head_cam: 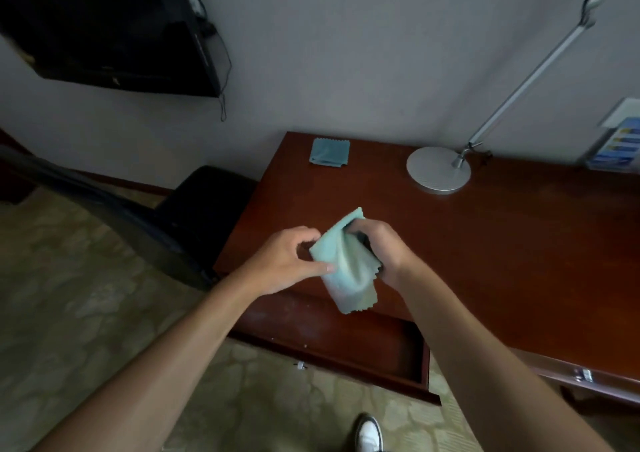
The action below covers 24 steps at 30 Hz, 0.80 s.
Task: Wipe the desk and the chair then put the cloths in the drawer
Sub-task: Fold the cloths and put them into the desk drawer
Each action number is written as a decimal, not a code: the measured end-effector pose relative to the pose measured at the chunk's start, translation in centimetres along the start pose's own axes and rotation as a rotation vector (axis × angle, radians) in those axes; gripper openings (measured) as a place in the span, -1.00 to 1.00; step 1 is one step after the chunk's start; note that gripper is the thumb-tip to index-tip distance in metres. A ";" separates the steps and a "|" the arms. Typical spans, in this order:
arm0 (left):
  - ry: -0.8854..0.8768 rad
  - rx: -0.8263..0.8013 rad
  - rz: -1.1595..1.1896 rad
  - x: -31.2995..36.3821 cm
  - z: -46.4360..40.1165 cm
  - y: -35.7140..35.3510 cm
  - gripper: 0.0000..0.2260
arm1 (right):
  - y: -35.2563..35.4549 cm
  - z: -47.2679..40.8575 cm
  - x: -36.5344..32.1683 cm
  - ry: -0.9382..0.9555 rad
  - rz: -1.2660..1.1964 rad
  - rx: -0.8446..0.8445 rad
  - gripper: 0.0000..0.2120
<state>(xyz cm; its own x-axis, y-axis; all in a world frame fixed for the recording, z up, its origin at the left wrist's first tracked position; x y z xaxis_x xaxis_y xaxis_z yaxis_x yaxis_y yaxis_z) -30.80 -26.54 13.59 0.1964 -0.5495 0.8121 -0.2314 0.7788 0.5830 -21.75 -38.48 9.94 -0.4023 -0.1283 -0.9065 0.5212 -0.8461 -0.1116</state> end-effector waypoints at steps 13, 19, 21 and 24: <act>0.460 0.486 0.357 -5.4 -0.4 0.6 -0.84 | 0.6 -0.1 10.4 -0.359 -0.013 0.096 -0.67; 0.660 0.499 0.373 -8.7 2.5 0.6 -0.88 | -0.8 -0.3 10.2 -0.205 -0.146 0.125 -0.80; 0.641 0.458 0.328 -8.9 2.9 1.1 -0.81 | -0.6 -0.8 10.1 -0.195 -0.184 0.128 -0.77; 0.648 0.481 0.238 -9.7 3.6 1.9 -0.66 | -1.3 -1.2 10.6 -0.232 -0.135 0.080 -0.73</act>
<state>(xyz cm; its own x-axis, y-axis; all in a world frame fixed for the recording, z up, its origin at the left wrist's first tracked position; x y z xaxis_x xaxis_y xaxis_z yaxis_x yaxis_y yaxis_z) -36.58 -20.81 6.86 0.5654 0.0100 0.8248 -0.6881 0.5571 0.4649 -25.80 -38.16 -0.02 -0.6301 -0.1190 -0.7673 0.3939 -0.9006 -0.1838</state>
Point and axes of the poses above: each hand's wrist, its own z-axis away from the middle knuckle, its own y-axis out of the back of the hand, x = y × z, the point moved 8 cm from there along -z, towards the middle knuckle, and after that the axes turned 12 degrees about x, right-handed, at the moved point
